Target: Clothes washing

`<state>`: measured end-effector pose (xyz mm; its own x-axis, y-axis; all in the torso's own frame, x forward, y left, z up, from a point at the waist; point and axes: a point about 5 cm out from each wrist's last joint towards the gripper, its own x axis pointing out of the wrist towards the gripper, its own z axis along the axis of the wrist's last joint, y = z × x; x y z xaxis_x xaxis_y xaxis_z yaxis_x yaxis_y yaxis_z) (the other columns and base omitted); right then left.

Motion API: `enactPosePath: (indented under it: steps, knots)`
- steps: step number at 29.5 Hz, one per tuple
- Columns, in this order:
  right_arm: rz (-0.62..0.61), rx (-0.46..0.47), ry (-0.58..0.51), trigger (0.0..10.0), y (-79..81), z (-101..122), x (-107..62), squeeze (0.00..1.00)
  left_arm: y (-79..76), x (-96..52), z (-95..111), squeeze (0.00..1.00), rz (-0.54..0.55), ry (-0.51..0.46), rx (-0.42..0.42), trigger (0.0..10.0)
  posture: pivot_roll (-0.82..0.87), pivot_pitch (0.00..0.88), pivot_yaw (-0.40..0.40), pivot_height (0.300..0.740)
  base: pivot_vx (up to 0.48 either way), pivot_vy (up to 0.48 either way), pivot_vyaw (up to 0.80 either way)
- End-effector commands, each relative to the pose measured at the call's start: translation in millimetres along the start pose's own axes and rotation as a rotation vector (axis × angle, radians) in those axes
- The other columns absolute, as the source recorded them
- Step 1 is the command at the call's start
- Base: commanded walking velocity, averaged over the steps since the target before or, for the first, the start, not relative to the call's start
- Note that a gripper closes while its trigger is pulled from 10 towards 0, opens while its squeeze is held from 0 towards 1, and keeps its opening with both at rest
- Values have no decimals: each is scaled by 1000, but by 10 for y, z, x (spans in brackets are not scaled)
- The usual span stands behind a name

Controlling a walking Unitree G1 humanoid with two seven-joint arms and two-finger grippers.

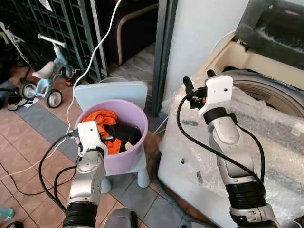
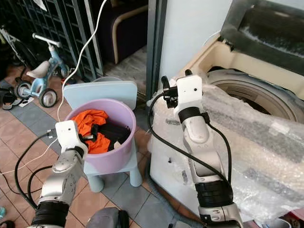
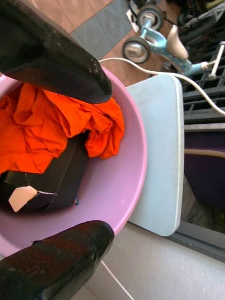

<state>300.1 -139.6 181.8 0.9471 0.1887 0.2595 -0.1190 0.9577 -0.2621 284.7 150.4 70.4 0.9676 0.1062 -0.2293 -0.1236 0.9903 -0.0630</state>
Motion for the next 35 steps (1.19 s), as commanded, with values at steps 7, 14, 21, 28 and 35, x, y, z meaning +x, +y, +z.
enactPosePath:
  steps: [7, 14, 21, 28, 35]
  knots:
    - [-9, 4, 97, 10000, -25, -250, -392, 0, 7, -146, -78, 0, -27, -14, 56, 10000, -18, 56, 24, 740, 0, 480, 0]
    - [-21, 0, 225, 10000, 76, -476, -482, 0, 31, -156, -51, 0, -17, -55, 80, 10000, -21, 39, 33, 740, 0, 411, 0]
    - [-54, 107, 335, 10000, 126, -734, -649, 0, -64, -294, -135, 0, -229, -55, 81, 10000, -14, 21, 36, 740, 0, 0, 0]
    - [-39, 101, 385, 10000, 130, -872, -771, 0, -100, -315, -41, 0, -263, -143, 160, 10000, -2, 30, 40, 740, 0, 0, 0]
    - [40, 52, 316, 10000, 206, -805, -708, 0, -12, -356, -141, 0, -206, -106, 159, 10000, -3, 39, 44, 740, 0, 0, 275]
